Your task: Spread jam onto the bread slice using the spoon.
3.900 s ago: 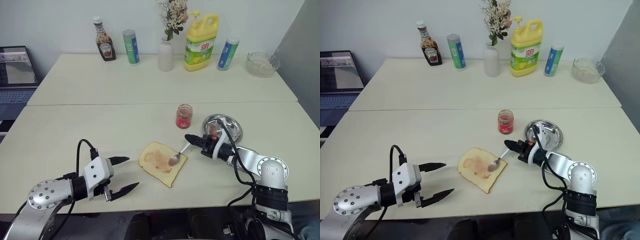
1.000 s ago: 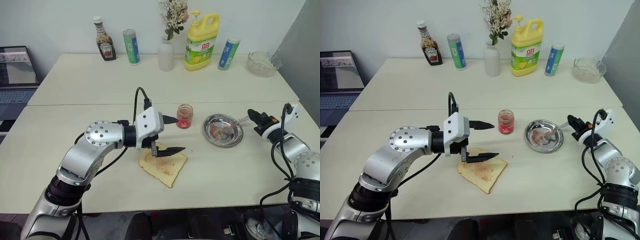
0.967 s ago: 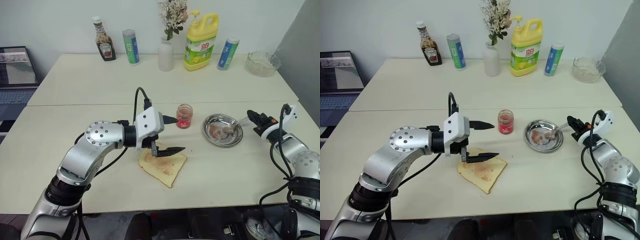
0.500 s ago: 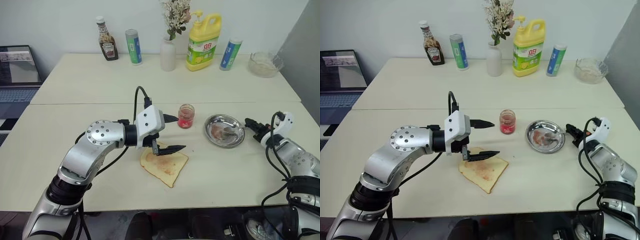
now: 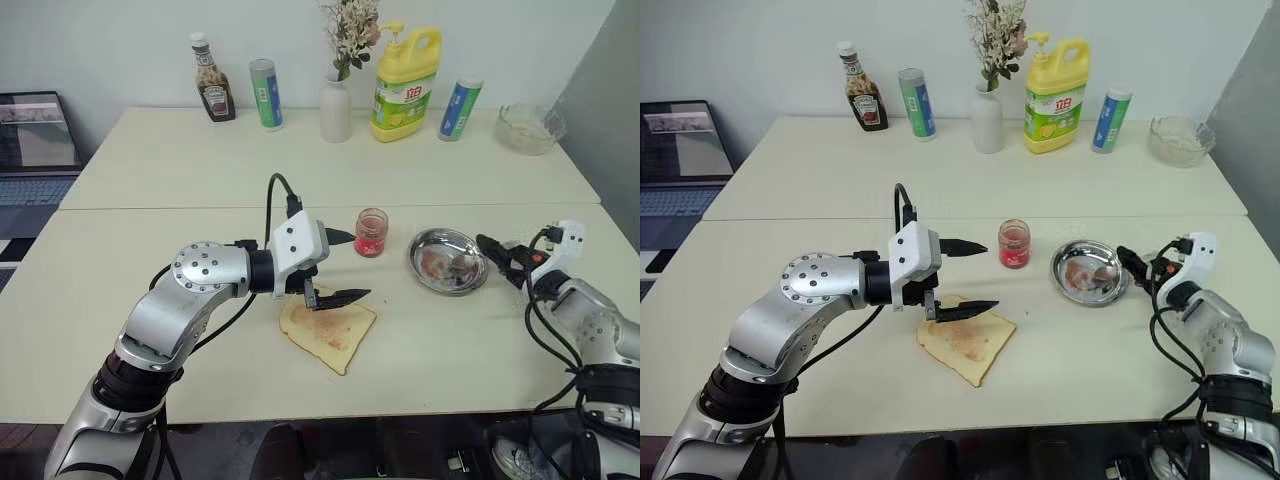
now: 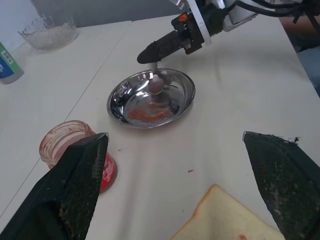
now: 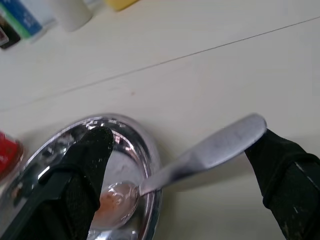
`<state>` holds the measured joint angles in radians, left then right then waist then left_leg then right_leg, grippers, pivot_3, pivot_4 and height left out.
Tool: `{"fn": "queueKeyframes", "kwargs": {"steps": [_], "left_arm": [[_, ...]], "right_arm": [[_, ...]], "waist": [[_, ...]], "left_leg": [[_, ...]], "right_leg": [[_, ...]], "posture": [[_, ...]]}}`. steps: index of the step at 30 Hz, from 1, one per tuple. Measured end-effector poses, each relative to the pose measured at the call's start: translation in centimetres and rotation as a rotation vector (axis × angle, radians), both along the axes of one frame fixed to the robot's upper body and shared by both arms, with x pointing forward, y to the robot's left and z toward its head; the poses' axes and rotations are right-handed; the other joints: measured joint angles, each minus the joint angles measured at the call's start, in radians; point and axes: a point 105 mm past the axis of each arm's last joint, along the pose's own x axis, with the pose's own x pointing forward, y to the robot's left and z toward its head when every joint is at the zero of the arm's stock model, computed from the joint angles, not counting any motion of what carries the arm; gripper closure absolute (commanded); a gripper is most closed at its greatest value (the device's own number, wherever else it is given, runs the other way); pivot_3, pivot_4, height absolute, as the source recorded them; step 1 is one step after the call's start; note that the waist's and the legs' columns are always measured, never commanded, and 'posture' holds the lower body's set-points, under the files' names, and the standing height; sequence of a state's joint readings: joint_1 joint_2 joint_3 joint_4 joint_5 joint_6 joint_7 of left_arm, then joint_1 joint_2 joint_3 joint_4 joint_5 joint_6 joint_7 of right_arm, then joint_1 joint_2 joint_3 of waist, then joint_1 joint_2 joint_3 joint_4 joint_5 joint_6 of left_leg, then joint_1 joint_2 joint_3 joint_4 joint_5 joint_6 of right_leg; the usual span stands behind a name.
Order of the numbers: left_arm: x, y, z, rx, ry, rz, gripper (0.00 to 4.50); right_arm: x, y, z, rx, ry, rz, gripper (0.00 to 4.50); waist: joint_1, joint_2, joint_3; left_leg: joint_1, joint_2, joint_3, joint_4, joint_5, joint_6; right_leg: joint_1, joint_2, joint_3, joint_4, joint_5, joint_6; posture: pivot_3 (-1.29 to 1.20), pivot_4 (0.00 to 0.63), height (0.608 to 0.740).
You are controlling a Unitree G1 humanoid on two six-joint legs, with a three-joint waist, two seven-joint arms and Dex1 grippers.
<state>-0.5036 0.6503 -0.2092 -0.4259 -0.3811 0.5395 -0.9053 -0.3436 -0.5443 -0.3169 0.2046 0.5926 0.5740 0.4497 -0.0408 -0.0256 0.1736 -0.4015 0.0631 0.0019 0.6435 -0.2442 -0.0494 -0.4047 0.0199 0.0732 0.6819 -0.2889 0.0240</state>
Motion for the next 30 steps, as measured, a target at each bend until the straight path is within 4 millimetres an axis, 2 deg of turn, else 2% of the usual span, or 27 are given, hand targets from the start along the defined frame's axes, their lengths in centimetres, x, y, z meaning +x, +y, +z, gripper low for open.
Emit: {"fn": "queueKeyframes", "kwargs": {"steps": [4, 13, 17, 19, 23, 26, 28, 30], "left_arm": [[0.0, 0.0, 0.0, 0.004, -0.003, 0.004, 0.00], [0.1, 0.1, 0.0, 0.004, -0.006, 0.008, 0.00], [0.4, 0.7, -0.1, -0.013, -0.002, 0.048, 0.00], [0.6, 1.3, -0.2, -0.021, 0.004, 0.079, 0.00], [1.2, 3.8, -0.3, -0.013, -0.010, 0.184, 0.00], [1.8, 8.3, -1.9, 0.050, 0.023, 0.351, 0.00], [1.8, 11.1, -3.0, 0.083, 0.062, 0.444, 0.00], [1.3, 12.5, -3.6, 0.095, 0.071, 0.472, 0.00]], "right_arm": [[-0.4, 0.5, -0.2, -0.086, -0.006, 0.037, 0.03], [-0.7, 0.2, 1.4, -0.198, -0.097, 0.026, 0.03], [-1.0, -1.2, 3.2, -0.206, -0.169, -0.054, 0.03], [-1.4, -1.1, 4.7, -0.204, -0.229, -0.056, 0.03], [-3.0, 1.3, 6.8, -0.213, -0.317, 0.070, 0.03], [-5.5, 3.9, 7.8, -0.266, -0.332, 0.251, 0.03], [-7.4, 5.3, 8.0, -0.335, -0.323, 0.373, 0.03], [-9.3, 6.3, 6.9, -0.398, -0.273, 0.484, 0.03]], "waist": [[0.000, 0.000, 0.000], [0.003, 0.000, 0.000], [0.003, 0.000, 0.000], [0.003, 0.000, 0.000], [0.003, 0.000, 0.000], [0.001, 0.001, 0.000], [0.005, 0.000, 0.000], [0.011, 0.000, 0.000]], "left_leg": [[0.000, 0.000, 0.000, 0.000, 0.000, 0.000], [0.000, 0.000, 0.000, 0.000, 0.000, 0.000], [0.000, 0.000, 0.000, 0.000, 0.000, 0.000], [0.000, 0.000, 0.000, 0.000, 0.000, 0.000], [0.000, 0.000, -0.001, 0.000, 0.000, 0.000], [0.001, 0.001, -0.001, -0.001, 0.000, 0.000], [0.001, 0.001, -0.001, 0.000, 0.000, 0.000], [0.001, 0.000, 0.000, 0.000, 0.000, 0.000]], "right_leg": [[0.000, 0.000, 0.000, 0.000, 0.000, 0.000], [0.000, 0.000, 0.000, 0.000, 0.000, 0.000], [0.000, 0.000, 0.000, 0.000, 0.000, 0.000], [0.000, 0.000, 0.000, 0.001, 0.000, 0.000], [0.000, 0.000, 0.000, 0.001, 0.000, 0.000], [0.000, 0.000, 0.000, 0.000, 0.000, 0.000], [0.000, -0.001, -0.001, 0.000, 0.000, 0.000], [0.001, -0.002, -0.001, 0.000, -0.002, 0.004]], "posture": [[0.00, 0.150, 0.740], [0.00, 0.150, 0.740], [0.00, 0.150, 0.740], [0.00, 0.150, 0.740], [0.00, 0.150, 0.740], [0.00, 0.150, 0.740], [0.00, 0.150, 0.740], [0.00, 0.150, 0.740]]}}
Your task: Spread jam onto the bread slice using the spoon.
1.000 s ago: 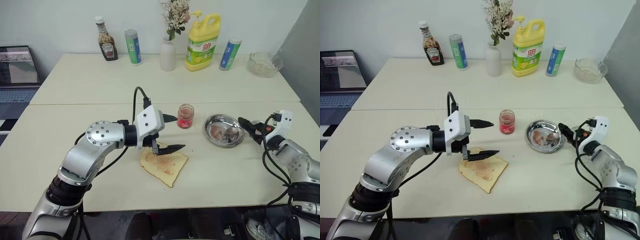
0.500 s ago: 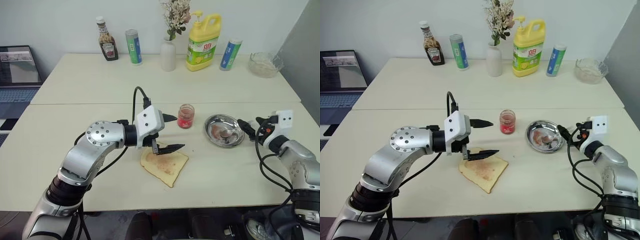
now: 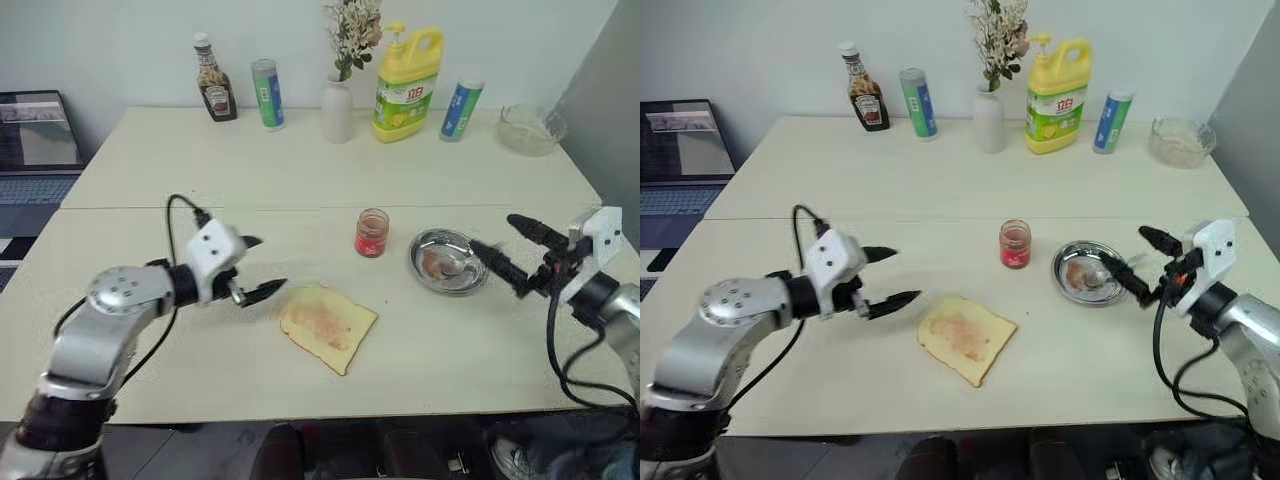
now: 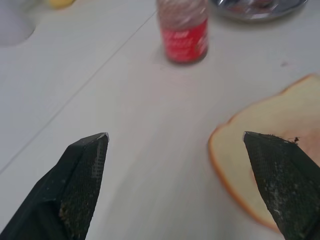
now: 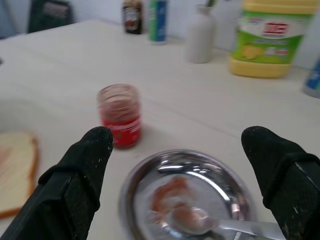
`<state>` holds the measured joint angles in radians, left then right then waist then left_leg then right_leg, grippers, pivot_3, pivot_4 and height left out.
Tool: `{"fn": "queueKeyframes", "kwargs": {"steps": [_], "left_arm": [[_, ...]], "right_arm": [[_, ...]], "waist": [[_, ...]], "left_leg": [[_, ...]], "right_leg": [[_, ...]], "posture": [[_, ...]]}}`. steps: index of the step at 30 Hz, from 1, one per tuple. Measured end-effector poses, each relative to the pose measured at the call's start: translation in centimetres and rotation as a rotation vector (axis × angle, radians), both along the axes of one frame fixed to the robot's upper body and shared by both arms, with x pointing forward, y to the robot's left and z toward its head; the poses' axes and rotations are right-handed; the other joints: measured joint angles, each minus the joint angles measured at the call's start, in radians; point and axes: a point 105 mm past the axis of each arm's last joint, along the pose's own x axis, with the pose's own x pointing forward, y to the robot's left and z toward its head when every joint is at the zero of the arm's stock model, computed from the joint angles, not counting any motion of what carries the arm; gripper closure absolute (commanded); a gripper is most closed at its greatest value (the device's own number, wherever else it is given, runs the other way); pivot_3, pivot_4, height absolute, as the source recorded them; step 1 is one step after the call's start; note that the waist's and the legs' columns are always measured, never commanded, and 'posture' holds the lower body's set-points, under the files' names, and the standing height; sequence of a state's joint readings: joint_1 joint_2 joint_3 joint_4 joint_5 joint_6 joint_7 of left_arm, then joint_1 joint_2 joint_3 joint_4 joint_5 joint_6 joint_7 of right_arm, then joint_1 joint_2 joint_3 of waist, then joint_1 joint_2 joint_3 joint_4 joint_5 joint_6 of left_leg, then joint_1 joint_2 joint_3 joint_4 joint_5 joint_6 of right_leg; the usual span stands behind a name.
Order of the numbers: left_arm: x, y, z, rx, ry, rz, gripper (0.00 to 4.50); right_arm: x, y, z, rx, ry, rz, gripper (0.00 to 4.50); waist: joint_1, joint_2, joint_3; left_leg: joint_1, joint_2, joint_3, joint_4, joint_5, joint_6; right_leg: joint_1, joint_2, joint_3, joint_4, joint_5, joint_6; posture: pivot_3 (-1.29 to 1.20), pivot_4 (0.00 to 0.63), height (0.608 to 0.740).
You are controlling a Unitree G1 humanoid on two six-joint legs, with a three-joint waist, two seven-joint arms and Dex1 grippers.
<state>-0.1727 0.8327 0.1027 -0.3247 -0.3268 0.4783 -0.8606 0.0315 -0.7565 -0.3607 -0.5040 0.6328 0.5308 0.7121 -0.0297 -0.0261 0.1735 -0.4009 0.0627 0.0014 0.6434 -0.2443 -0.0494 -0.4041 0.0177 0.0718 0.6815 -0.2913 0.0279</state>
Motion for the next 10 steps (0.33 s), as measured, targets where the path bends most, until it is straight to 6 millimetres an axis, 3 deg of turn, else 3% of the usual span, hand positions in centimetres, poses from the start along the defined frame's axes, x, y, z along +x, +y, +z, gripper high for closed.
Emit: {"fn": "queueKeyframes", "kwargs": {"steps": [4, 10], "left_arm": [[-1.3, 2.1, -2.0, 0.017, 0.065, 0.044, 0.00], [-2.4, 2.5, -3.3, 0.024, 0.106, 0.031, 0.00]], "right_arm": [[-3.2, 0.2, -3.2, -0.112, 0.135, 0.108, 0.03], [-4.5, -0.7, -3.6, -0.160, 0.163, 0.132, 0.03]], "waist": [[0.007, -0.001, 0.000], [0.001, -0.002, 0.001]], "left_leg": [[0.000, -0.001, 0.001, 0.001, 0.000, 0.000], [0.002, 0.000, 0.001, 0.002, 0.000, 0.000]], "right_leg": [[0.001, -0.002, 0.000, -0.001, 0.000, 0.001], [0.001, -0.001, 0.001, 0.001, 0.001, 0.001]], "posture": [[0.00, 0.150, 0.740], [0.00, 0.150, 0.740]]}}
